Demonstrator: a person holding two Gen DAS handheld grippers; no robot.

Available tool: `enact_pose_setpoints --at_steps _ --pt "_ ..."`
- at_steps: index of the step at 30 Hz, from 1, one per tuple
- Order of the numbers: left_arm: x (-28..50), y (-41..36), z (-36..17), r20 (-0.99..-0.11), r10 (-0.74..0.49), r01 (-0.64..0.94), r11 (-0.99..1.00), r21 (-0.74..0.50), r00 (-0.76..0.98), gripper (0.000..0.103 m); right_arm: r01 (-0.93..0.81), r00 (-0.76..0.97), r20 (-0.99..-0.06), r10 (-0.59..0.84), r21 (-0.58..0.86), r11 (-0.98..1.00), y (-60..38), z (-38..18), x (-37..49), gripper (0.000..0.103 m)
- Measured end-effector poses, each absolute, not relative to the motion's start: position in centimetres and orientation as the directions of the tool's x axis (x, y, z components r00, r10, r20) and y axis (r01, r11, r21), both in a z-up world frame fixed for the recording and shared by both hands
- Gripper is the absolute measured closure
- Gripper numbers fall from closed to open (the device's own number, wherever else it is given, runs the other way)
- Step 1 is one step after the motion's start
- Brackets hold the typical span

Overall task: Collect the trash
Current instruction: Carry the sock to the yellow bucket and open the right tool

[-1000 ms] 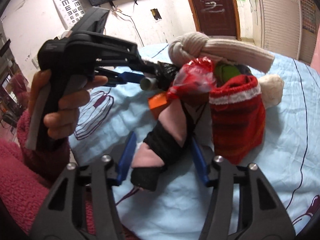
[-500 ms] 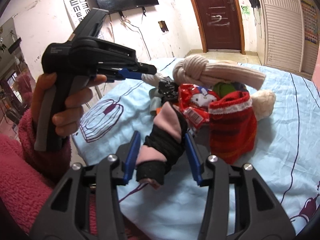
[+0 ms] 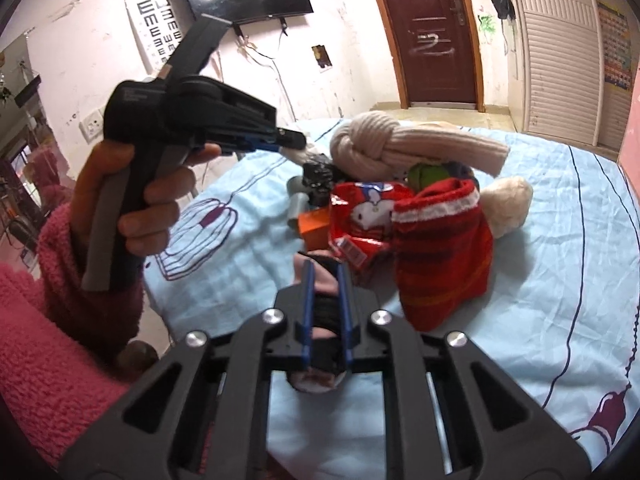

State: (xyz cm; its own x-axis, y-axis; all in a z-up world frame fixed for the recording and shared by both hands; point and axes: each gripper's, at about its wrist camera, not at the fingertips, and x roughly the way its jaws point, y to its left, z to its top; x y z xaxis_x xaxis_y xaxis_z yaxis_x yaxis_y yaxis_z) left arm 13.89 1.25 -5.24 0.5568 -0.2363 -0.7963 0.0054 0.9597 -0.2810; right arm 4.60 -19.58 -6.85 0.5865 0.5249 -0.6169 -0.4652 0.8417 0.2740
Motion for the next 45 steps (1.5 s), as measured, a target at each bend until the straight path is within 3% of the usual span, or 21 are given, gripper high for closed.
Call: enact_pose_setpoints --at_steps 8,10,12,14,16,19,20,26,33,45 --pt "13.2 0.9 -3.9 -0.779 -0.225 0.015 0.964 -0.267 0.585 0.102 -0.489 0.561 -0.624 0.544 0.280 0.826 -19.3 -7.1 4.4 0.091" --pt "13.0 0.7 -3.6 -0.776 -0.227 0.020 0.964 -0.267 0.589 0.102 -0.486 0.559 -0.628 0.542 0.282 0.827 -19.3 -7.2 4.4 0.086" --pt "12.8 0.6 -3.3 -0.772 -0.230 0.027 0.964 -0.266 0.593 0.102 -0.485 0.557 -0.629 0.542 0.283 0.827 -19.2 -7.3 4.4 0.051" --pt "12.6 0.3 -3.0 -0.769 -0.232 0.036 0.964 -0.263 0.596 0.102 -0.480 0.554 -0.650 0.521 0.262 0.837 -18.9 -7.7 4.4 0.036" --pt "12.4 0.2 -2.7 -0.765 -0.235 0.042 0.964 -0.263 0.600 0.102 -0.476 0.552 -0.671 0.496 0.235 0.847 -18.5 -8.2 4.5 0.037" --pt "12.2 -0.1 -2.4 -0.763 -0.239 0.047 0.963 -0.264 0.601 0.102 -0.461 0.561 -0.678 0.475 0.221 0.860 -18.4 -8.4 4.8 0.057" --pt "12.2 -0.2 -2.4 -0.763 -0.239 0.049 0.963 -0.264 0.601 0.102 -0.451 0.566 -0.679 0.467 0.219 0.865 -18.6 -8.5 4.9 0.069" --pt "11.7 -0.6 -1.6 -0.753 -0.234 0.053 0.965 -0.256 0.615 0.102 -0.449 0.570 -0.657 0.493 0.253 0.857 -19.4 -8.6 5.1 0.071" --pt "10.3 -1.9 1.9 -0.697 -0.192 0.064 0.977 -0.205 0.691 0.102 -0.498 0.605 -0.515 0.607 0.350 0.793 -22.2 -6.0 3.3 0.071" --pt "8.1 -13.3 6.2 -0.645 -0.336 0.319 0.936 -0.148 0.687 0.102 -0.207 0.823 -0.466 0.324 0.285 0.936 -34.5 -3.3 -0.6 0.071"
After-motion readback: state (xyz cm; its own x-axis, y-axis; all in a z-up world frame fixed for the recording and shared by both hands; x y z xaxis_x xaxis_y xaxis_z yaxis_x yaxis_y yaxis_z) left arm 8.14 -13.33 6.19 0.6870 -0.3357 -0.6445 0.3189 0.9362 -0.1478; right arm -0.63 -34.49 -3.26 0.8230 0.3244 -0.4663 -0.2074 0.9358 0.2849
